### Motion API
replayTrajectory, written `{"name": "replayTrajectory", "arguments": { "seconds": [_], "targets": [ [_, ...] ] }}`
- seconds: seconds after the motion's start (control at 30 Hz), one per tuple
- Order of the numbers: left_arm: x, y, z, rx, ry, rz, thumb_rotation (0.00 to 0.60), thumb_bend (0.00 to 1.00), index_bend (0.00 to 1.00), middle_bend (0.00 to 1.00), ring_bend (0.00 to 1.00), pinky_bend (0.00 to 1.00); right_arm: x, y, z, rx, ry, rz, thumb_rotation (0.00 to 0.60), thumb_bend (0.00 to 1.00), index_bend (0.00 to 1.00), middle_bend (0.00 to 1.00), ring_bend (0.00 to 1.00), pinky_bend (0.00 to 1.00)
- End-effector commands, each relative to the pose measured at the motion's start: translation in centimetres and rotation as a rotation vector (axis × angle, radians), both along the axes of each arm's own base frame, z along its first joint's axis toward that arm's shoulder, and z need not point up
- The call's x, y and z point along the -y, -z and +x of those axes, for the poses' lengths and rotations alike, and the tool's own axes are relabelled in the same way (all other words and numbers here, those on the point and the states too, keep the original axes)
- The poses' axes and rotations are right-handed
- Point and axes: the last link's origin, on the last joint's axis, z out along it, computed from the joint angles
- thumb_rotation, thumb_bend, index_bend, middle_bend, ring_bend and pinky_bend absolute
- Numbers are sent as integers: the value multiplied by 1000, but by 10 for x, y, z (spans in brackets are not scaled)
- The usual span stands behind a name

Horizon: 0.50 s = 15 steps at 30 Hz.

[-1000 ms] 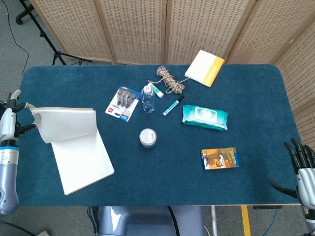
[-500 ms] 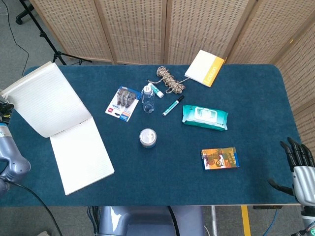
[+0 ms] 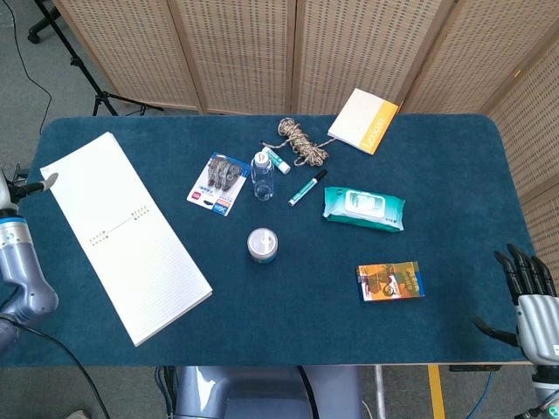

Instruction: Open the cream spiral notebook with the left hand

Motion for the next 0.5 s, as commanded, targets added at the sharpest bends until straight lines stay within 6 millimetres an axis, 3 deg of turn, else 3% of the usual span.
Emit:
{"name": "replayTrajectory", "arguments": {
  "seconds": [0.03, 0.2, 0.33, 0.5],
  "targets": [
    [22, -6, 3, -23, 91, -41, 600, 0, 0, 0, 0, 0, 0, -1, 1, 2, -4, -2, 600, 0, 0, 0, 0, 0],
    [60, -8, 9, -153, 214, -169, 600, 0, 0, 0, 0, 0, -1, -2, 1, 1, -11, -5, 600, 0, 0, 0, 0, 0],
    [111, -1, 7, -253, 298, -300, 600, 0, 0, 0, 0, 0, -3, -4, 2, 10, -24, -19, 600, 0, 0, 0, 0, 0],
    [162, 3, 0, -324, 368, -342, 600, 0, 0, 0, 0, 0, -6, -7, 2, 36, -31, -32, 600, 0, 0, 0, 0, 0]
  ]
}}
